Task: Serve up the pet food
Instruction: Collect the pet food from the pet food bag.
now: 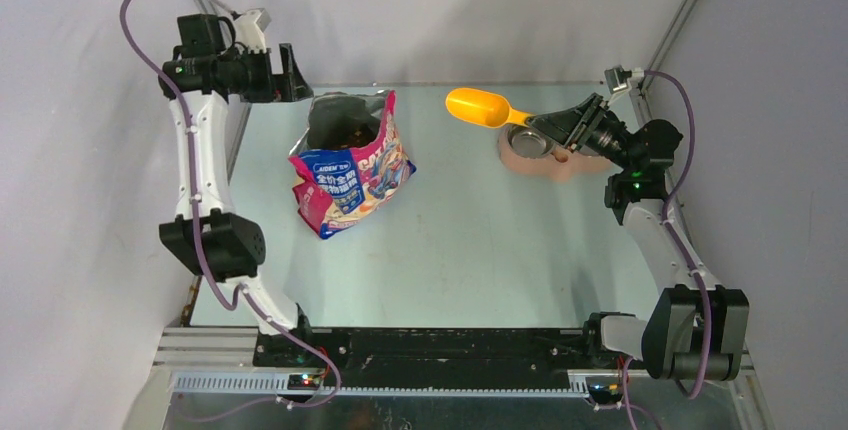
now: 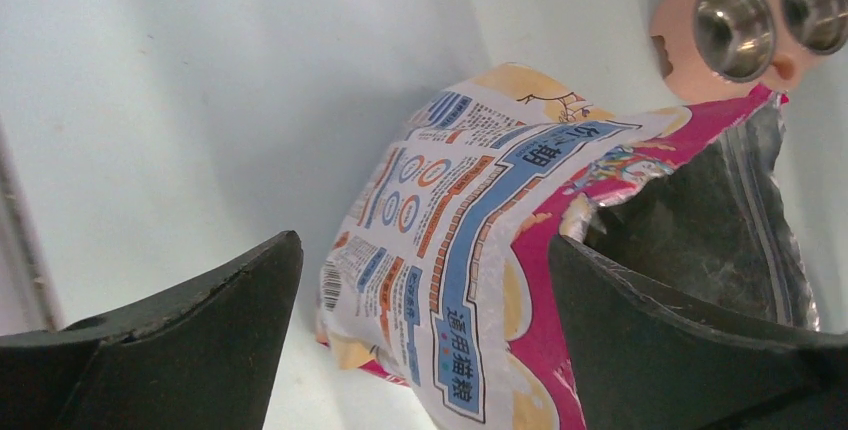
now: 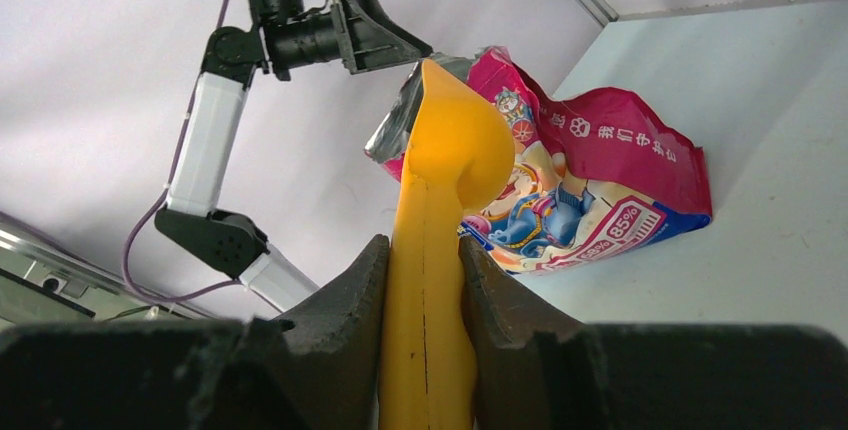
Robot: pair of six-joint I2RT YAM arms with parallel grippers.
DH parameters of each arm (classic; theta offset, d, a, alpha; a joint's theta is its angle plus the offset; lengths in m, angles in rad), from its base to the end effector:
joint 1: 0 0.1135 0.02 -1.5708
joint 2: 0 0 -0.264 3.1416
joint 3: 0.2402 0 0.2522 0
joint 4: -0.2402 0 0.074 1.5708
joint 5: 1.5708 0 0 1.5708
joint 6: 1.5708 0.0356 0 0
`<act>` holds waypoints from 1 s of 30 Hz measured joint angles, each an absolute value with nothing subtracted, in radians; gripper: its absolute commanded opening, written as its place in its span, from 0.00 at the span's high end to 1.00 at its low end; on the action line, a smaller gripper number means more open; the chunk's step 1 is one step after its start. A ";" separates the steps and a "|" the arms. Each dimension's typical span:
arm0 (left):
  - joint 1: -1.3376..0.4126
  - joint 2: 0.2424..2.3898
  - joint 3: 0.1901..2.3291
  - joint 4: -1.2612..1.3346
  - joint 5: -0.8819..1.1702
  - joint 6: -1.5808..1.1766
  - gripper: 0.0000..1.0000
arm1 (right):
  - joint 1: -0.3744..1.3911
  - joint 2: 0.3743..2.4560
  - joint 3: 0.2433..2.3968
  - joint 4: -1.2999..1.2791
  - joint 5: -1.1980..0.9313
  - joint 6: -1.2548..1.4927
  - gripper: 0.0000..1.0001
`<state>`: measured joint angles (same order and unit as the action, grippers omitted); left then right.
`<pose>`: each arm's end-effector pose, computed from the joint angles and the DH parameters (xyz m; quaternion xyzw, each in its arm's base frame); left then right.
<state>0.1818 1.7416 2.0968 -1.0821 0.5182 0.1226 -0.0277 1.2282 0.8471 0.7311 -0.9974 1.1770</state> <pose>0.3495 0.0463 0.4454 0.0788 0.8846 -0.1710 0.4267 0.2694 0.0225 0.3587 -0.0377 0.6368 0.6213 0.4550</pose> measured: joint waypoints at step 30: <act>0.212 1.631 1.843 -0.929 0.803 -0.048 0.06 | -0.028 1.220 0.847 0.724 -0.997 1.169 1.00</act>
